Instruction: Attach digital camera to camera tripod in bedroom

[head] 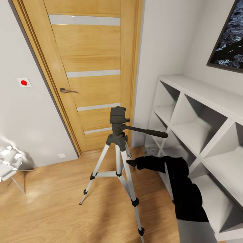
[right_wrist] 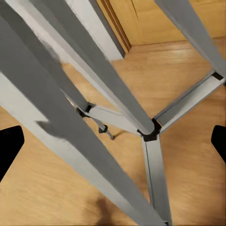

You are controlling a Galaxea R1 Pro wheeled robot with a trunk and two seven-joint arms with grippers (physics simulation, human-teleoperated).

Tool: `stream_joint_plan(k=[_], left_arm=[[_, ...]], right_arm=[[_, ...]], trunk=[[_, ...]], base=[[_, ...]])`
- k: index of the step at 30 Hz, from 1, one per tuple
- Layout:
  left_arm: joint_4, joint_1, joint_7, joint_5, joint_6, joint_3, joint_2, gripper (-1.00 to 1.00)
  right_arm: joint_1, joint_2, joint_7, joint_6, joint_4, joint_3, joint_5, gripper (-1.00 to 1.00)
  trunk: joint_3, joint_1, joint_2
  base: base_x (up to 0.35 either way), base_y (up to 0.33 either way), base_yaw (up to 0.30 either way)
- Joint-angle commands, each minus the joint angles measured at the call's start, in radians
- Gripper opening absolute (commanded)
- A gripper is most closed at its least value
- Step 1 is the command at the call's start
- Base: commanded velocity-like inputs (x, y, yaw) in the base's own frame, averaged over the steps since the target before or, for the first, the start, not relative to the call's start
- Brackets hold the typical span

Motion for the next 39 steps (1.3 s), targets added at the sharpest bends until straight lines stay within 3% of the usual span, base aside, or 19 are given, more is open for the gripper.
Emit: stream_joint_plan(k=[1, 4, 10, 16, 34, 39], left_arm=[[0.000, 0.000, 0.001, 0.000, -0.002, 0.000, 0.000, -1.00], [0.000, 0.000, 0.001, 0.000, -0.002, 0.000, 0.000, -1.00], [0.000, 0.000, 0.001, -0.001, -0.002, 0.000, -0.001, -1.00], [0.000, 0.000, 0.001, -0.001, -0.002, 0.000, -0.001, -1.00], [0.000, 0.000, 0.001, -0.001, -0.002, 0.000, -0.001, -1.00], [0.000, 0.000, 0.001, -0.001, -0.002, 0.000, -0.001, -1.00]], right_arm=[[-0.012, 0.002, 0.008, 0.004, 0.000, -0.002, 0.011, 1.00], [-0.027, 0.002, 0.004, 0.004, 0.001, 0.003, 0.013, 1.00], [-0.037, 0.002, -0.045, 0.004, 0.026, 0.103, 0.015, 1.00], [-0.038, 0.002, -0.120, 0.004, 0.048, 0.149, 0.007, 1.00], [-0.038, 0.002, -0.143, 0.004, 0.082, 0.152, 0.019, 1.00], [-0.038, 0.002, -0.180, 0.004, 0.084, 0.152, 0.017, 1.00]], trunk=[[-0.002, 0.000, -0.002], [-0.002, 0.000, -0.002], [-0.002, 0.000, -0.002], [-0.002, 0.000, -0.002], [-0.002, 0.000, -0.002], [-0.002, 0.000, -0.002]], base=[[0.000, 0.000, 0.000], [0.000, 0.000, 0.000], [0.000, 0.000, 0.000], [0.000, 0.000, 0.000], [0.000, 0.000, 0.000], [0.000, 0.000, 0.000]])
